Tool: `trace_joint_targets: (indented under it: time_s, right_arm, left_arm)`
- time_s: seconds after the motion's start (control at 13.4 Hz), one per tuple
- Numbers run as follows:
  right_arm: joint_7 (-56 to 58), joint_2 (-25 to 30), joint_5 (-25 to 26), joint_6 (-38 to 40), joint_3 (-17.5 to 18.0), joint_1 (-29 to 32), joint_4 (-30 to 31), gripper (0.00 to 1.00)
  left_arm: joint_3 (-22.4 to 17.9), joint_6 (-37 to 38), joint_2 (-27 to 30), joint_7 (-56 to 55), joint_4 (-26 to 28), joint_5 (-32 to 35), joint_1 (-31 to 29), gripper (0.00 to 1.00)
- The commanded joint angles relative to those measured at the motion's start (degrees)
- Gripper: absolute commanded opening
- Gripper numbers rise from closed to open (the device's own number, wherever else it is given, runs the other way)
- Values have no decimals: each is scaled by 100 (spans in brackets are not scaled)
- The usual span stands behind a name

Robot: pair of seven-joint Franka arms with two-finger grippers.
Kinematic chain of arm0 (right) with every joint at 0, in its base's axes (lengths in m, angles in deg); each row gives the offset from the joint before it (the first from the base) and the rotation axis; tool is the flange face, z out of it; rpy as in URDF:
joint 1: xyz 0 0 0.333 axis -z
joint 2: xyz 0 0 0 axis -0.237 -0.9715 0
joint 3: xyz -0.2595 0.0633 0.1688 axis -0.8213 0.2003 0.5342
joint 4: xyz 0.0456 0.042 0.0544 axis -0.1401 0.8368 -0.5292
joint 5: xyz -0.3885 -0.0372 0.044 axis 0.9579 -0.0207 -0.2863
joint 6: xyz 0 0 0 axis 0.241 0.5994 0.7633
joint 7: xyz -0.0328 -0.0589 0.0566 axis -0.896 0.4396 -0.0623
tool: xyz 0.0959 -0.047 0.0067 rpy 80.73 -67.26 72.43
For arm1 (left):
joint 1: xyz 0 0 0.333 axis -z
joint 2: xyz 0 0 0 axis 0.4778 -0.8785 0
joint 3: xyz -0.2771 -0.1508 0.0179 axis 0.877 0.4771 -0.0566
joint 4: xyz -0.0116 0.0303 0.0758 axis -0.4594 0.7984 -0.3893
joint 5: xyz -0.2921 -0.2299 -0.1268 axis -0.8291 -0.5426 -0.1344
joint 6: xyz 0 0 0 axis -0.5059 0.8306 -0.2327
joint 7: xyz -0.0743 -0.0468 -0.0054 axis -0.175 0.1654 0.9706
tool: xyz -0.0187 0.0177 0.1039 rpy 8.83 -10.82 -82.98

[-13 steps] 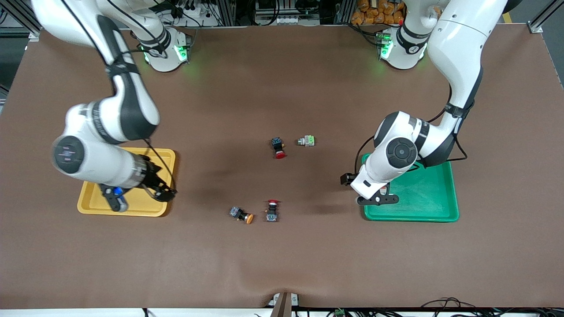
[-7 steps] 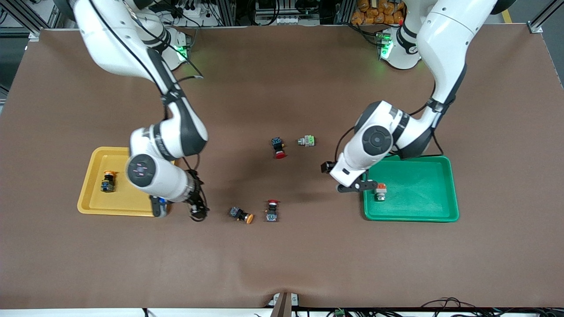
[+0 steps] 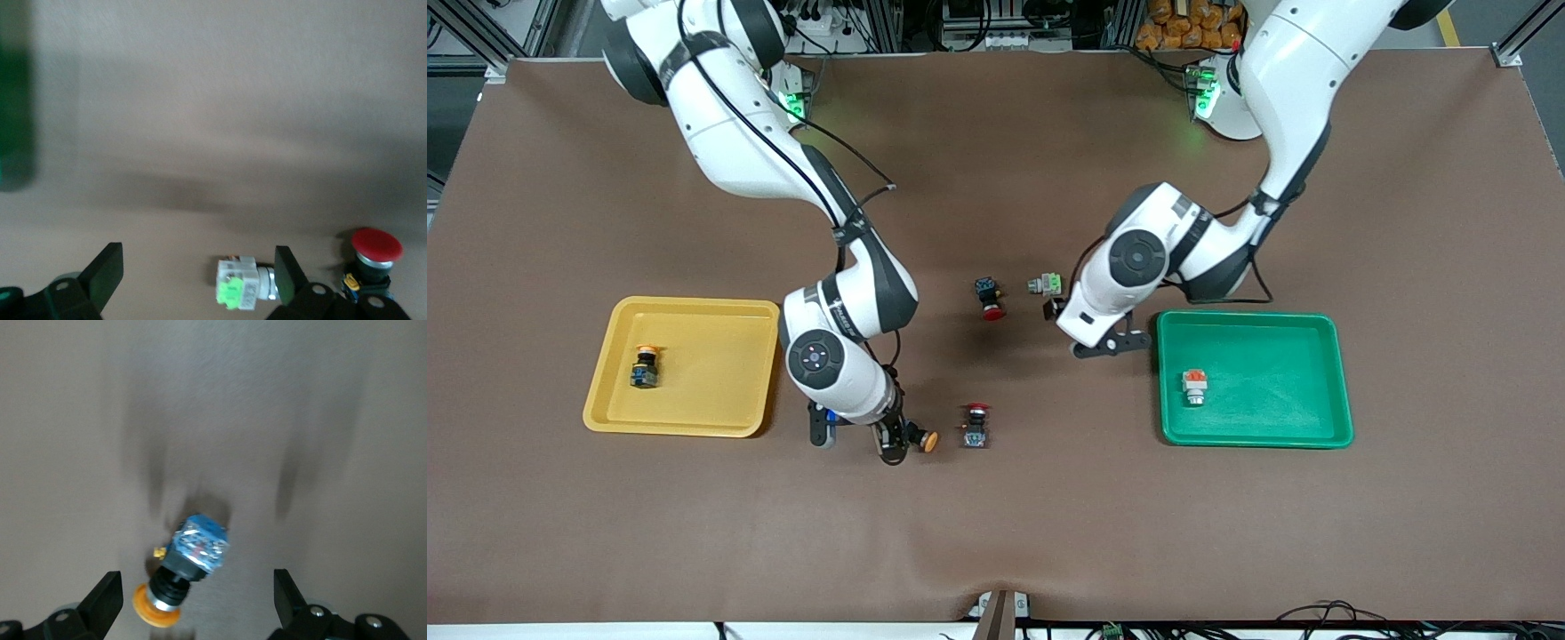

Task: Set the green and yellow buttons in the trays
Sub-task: 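Reach the pale-green button while the right gripper grasps another blue button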

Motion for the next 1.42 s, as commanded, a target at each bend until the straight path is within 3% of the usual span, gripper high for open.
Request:
trace_joint_targets:
  time_s: [0.0,0.45,0.52,0.67,0.75,0.9,1.34]
  right_arm:
    - [-209,-279,-59,-250,-57,-100,-261,100]
    - [-183,-411,168,-399,-66,-162,-200,100]
    - [-183,-454,256,-408,-66,-171,-200,79]
    - [-183,-499,580,-452,-66,-241,-191,22]
    - [-174,-490,722,-400,-66,-250,-191,0]
    - [-131,-333,750,-216,-66,-233,-191,0]
    - [1071,370,679,1663,-14,267,-261,0]
  left_arm:
    - [-15,-178,85,-354,124,107,262,100]
    - [-24,-521,-196,-408,194,116,570,100]
    - [-33,-643,-205,-408,255,116,658,100]
    - [-50,-828,-223,-408,378,124,676,100]
    - [-59,-916,-267,-408,422,177,676,100]
    - [-68,-970,-346,-425,449,379,676,100]
    - [-68,-1022,-381,-566,493,450,755,100]
